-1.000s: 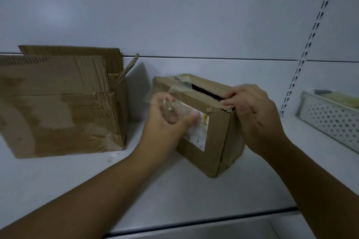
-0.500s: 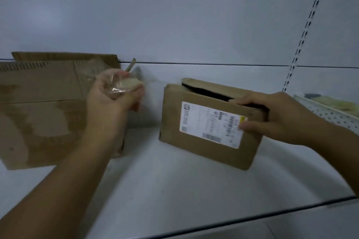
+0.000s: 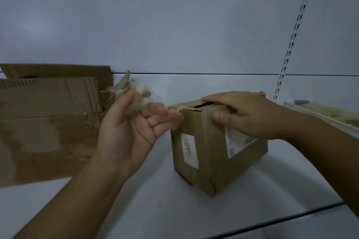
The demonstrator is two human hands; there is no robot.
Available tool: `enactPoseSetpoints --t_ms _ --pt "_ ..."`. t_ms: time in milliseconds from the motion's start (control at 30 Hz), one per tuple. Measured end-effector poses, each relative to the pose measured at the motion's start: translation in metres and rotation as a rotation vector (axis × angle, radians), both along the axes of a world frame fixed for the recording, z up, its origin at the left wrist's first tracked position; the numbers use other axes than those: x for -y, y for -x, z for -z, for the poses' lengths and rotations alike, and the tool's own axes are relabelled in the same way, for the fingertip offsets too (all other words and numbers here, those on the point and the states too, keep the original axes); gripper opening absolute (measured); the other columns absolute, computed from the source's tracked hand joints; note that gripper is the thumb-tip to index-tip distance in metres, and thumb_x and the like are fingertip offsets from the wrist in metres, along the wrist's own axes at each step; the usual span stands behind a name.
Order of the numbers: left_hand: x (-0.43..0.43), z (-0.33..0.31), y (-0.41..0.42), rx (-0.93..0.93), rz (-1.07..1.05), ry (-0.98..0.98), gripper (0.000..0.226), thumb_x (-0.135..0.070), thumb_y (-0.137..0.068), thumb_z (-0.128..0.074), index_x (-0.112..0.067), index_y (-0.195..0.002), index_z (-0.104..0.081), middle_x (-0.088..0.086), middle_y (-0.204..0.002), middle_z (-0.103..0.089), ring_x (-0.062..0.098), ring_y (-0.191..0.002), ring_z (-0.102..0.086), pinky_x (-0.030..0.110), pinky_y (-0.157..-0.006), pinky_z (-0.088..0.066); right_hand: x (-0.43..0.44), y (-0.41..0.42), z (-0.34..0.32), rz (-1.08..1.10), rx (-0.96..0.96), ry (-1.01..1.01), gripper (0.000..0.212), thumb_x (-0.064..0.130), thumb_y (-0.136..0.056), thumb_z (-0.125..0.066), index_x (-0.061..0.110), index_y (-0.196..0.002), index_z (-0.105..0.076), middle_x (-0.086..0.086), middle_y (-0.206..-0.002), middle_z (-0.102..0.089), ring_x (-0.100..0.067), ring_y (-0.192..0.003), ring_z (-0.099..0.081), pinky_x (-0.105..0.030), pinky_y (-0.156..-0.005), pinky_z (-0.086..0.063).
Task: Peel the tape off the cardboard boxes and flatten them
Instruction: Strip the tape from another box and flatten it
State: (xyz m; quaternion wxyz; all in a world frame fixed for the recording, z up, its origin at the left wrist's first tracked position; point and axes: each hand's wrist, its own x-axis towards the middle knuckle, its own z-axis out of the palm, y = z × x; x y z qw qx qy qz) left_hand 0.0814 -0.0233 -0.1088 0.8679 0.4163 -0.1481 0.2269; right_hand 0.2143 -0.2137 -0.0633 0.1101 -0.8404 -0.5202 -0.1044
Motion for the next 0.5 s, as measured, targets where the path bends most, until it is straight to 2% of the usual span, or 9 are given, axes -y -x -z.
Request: enactPoseSetpoints --t_ms 67,133,167,233,300,333,400,433,500 --pt "-0.009 -0.002 0.002 -0.025 -0.07 0.073 0.022 -0.039 -0.075 -0.054 -0.018 -0.077 -0.06 0.001 -0.05 -0.055 0.015 -0.048 -0.059 0.034 -0.061 -0.057 0.002 -0.006 0.006 0.013 -0.048 -0.123 0.049 0.067 -0.08 -0.026 0.052 -0.12 -0.05 0.023 -0.122 -0.057 0.001 -0.113 -0.048 -0.023 -0.094 -0.035" --pt "-0.016 -0.001 0.003 -0.085 -0.158 0.078 0.021 -0.04 -0.074 -0.058 -0.02 -0.079 -0.054 -0.002 -0.048 -0.044 0.011 -0.04 -0.047 0.028 -0.052 -0.053 0.006 -0.01 0.013 0.02 -0.06 -0.195 0.041 0.069 -0.078 -0.029 0.056 -0.11 -0.049 0.033 -0.114 -0.055 0.006 -0.109 -0.049 -0.013 -0.091 -0.032" --pt "-0.018 0.001 0.002 -0.11 -0.186 0.04 0.02 -0.039 -0.075 -0.06 -0.021 -0.08 -0.052 -0.002 -0.048 -0.041 0.011 -0.039 -0.043 0.025 -0.048 -0.05 0.007 -0.011 0.017 0.021 -0.045 -0.219 0.042 0.069 -0.077 -0.027 0.055 -0.109 -0.05 0.037 -0.11 -0.051 0.007 -0.107 -0.049 -0.013 -0.09 -0.032" --pt "-0.014 0.004 0.002 -0.149 -0.298 -0.191 0.02 -0.036 -0.077 -0.065 -0.022 -0.084 -0.053 -0.003 -0.051 -0.045 0.011 -0.04 -0.043 0.024 -0.042 -0.046 0.009 -0.009 0.023 -0.007 -0.014 -0.278 0.054 0.075 -0.077 -0.026 0.046 -0.112 -0.055 0.036 -0.108 -0.051 0.006 -0.106 -0.05 -0.019 -0.09 -0.035" --pt "-0.007 0.008 0.003 -0.175 -0.473 -0.539 0.032 -0.043 -0.072 -0.072 -0.023 -0.091 -0.055 -0.005 -0.06 -0.059 0.008 -0.046 -0.055 0.022 -0.043 -0.047 0.012 -0.007 0.026 -0.013 0.001 -0.302 0.069 0.082 -0.076 -0.019 0.04 -0.114 -0.058 0.03 -0.11 -0.055 0.002 -0.107 -0.053 -0.023 -0.091 -0.037" --pt "-0.003 0.011 0.003 -0.196 -0.519 -0.684 0.044 -0.051 -0.066 -0.074 -0.026 -0.097 -0.055 -0.01 -0.07 -0.066 0.006 -0.053 -0.061 0.02 -0.044 -0.048 0.014 -0.006 0.027 -0.006 -0.001 -0.289 0.07 0.084 -0.074 -0.017 0.042 -0.115 -0.056 0.029 -0.112 -0.055 0.001 -0.109 -0.053 -0.024 -0.092 -0.038" --pt "0.004 0.015 0.002 -0.261 -0.527 -0.865 0.062 -0.067 -0.052 -0.069 -0.039 -0.104 -0.051 -0.025 -0.084 -0.067 -0.001 -0.065 -0.066 0.014 -0.047 -0.048 0.021 -0.005 0.028 0.017 -0.019 -0.24 0.065 0.085 -0.071 -0.021 0.047 -0.115 -0.051 0.029 -0.117 -0.054 0.001 -0.114 -0.052 -0.03 -0.097 -0.04" --pt "0.008 0.018 0.001 -0.285 -0.529 -0.931 0.061 -0.073 -0.05 -0.065 -0.044 -0.101 -0.05 -0.03 -0.086 -0.065 -0.004 -0.068 -0.065 0.01 -0.048 -0.047 0.024 -0.003 0.026 0.034 -0.038 -0.216 0.065 0.086 -0.069 -0.023 0.049 -0.115 -0.05 0.027 -0.12 -0.055 -0.001 -0.116 -0.052 -0.034 -0.099 -0.04" --pt "0.016 0.023 -0.003 -0.311 -0.627 -1.074 0.053 -0.08 -0.049 -0.051 -0.043 -0.086 -0.049 -0.037 -0.085 -0.06 -0.013 -0.073 -0.06 0.004 -0.052 -0.043 0.027 0.002 0.021 0.048 -0.067 -0.189 0.074 0.089 -0.065 -0.019 0.049 -0.117 -0.053 0.024 -0.121 -0.057 -0.004 -0.116 -0.052 -0.035 -0.097 -0.041"
